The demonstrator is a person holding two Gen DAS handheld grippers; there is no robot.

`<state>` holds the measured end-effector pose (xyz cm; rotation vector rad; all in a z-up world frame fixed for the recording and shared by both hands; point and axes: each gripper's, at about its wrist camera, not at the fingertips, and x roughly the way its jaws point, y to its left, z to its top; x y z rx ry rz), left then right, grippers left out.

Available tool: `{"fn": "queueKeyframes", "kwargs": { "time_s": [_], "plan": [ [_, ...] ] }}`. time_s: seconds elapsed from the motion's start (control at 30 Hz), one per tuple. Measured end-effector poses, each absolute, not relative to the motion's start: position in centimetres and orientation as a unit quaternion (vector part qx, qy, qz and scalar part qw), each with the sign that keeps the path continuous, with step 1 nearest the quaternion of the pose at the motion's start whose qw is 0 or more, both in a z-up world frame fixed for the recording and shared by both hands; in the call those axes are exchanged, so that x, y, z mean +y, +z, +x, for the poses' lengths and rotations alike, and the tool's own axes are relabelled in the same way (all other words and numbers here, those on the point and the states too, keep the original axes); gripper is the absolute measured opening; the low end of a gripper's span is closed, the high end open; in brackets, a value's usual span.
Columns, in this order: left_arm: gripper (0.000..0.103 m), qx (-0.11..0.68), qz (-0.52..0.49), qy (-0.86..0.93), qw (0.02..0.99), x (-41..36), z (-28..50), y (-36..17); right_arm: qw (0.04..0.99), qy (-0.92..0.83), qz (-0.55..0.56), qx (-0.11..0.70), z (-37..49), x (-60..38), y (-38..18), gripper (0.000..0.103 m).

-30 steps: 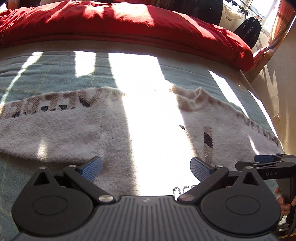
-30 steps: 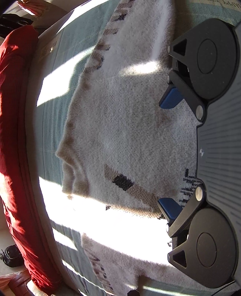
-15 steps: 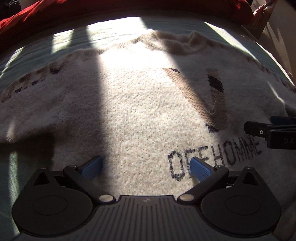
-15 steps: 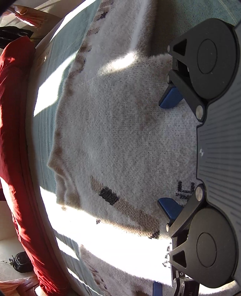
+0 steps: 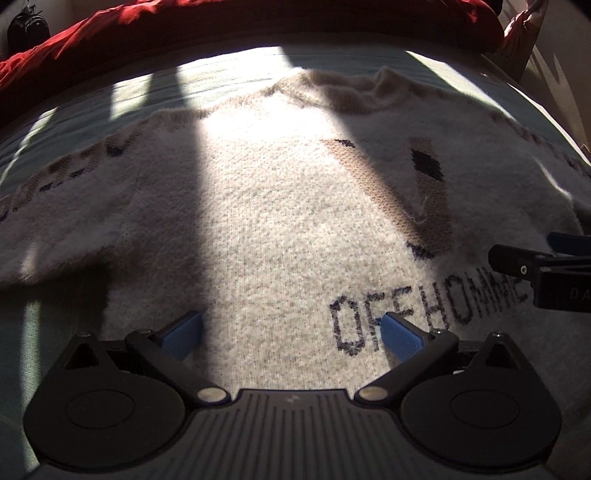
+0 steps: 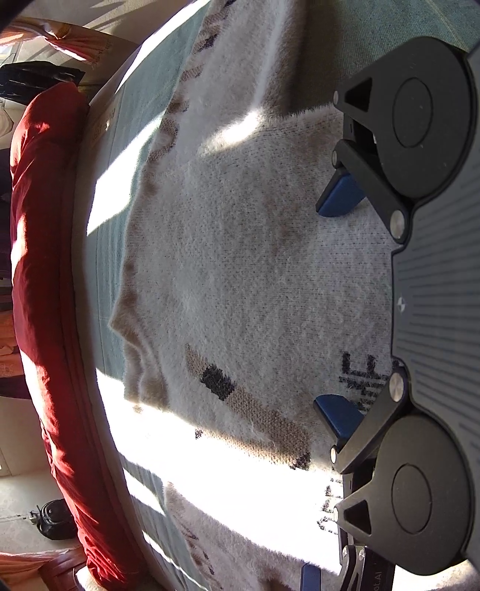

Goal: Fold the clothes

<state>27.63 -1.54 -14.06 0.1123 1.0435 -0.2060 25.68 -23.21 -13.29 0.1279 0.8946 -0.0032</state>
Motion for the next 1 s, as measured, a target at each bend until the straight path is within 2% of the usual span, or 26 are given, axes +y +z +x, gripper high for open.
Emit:
{"fn": "queueKeyframes", "kwargs": {
  "time_s": [0.2,0.47,1.0],
  "plan": [
    [0.102,0.48,0.055,-0.078,0.872,-1.6,25.1,-13.4,0.915,0.008,0.087,0.393,21.7,-23.5,-13.1,0.103],
    [0.102,0.477,0.054,-0.028,0.877,-2.4,20.2,-12.1,0.912,0.046,0.106,0.394,17.7,-24.7,-11.5,0.103],
    [0.103,0.491,0.034,0.017,0.87,-4.0,18.4,-13.9,0.914,0.087,0.101,0.384,18.2,-26.0,-13.8,0.103]
  ]
}}
